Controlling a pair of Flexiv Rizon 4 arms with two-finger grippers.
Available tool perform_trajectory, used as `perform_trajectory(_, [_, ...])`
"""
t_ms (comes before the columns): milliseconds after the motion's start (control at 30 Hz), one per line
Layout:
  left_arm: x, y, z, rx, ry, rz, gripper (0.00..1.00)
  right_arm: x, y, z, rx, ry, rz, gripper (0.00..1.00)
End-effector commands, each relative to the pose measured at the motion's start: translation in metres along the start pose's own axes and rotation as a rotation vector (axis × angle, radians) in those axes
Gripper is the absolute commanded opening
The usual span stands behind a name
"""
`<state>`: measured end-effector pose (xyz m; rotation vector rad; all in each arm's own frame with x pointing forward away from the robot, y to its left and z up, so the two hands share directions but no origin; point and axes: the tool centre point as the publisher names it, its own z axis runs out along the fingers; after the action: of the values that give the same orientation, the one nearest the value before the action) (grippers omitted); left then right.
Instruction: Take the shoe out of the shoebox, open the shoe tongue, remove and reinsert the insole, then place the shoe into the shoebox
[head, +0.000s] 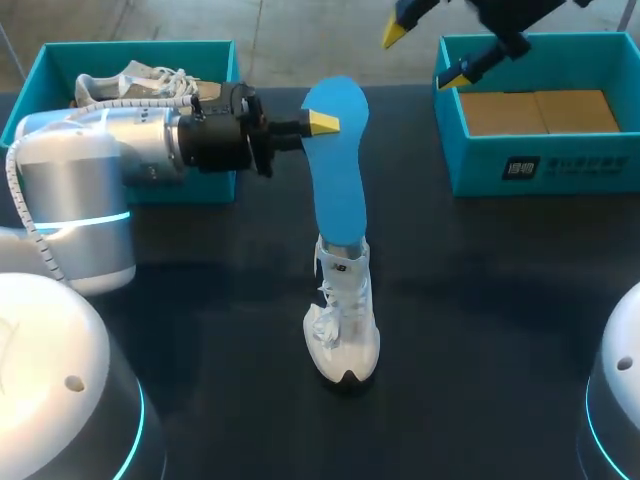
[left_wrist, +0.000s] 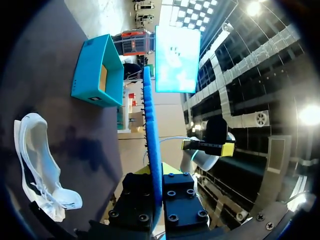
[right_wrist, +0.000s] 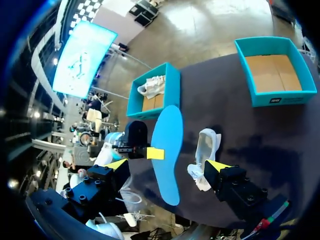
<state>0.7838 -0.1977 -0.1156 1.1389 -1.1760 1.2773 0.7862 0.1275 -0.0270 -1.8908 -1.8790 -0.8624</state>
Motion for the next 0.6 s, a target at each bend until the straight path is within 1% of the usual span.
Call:
perform_trajectory(33, [-0.001, 0.003, -0.007, -0.031, -0.028, 0.001, 0.0, 0.018, -0.005, 0.02, -0.03, -0.118, -0.047, 1.0])
perform_trajectory(133, [-0.002, 0.002, -0.009, -0.035, -0.026, -0.002, 0.0, 0.023, -0.008, 0.024, -0.038, -0.165, -0.044, 1.0])
perform_trajectory(200, [-0.003, 0.001, -0.01, -0.026, -0.024, -0.002, 0.0, 0.029, -0.012, 0.025, -0.043, -0.216, -0.031, 1.0])
perform_trajectory(367, [-0.006, -0.002, -0.012, -0.02, -0.026, 0.004, 0.0, 0.044, -0.018, 0.026, -0.043, -0.281, -0.031, 1.0])
perform_trajectory(500, [-0.009, -0.004, -0.012, -0.007, -0.034, 0.027, 0.0, 0.055, -0.019, 0.027, -0.022, -0.329, -0.037, 1.0])
perform_trajectory(600, [-0.009, -0.004, -0.012, -0.007, -0.034, 0.027, 0.0, 0.062, -0.019, 0.029, -0.006, -0.385, -0.034, 1.0])
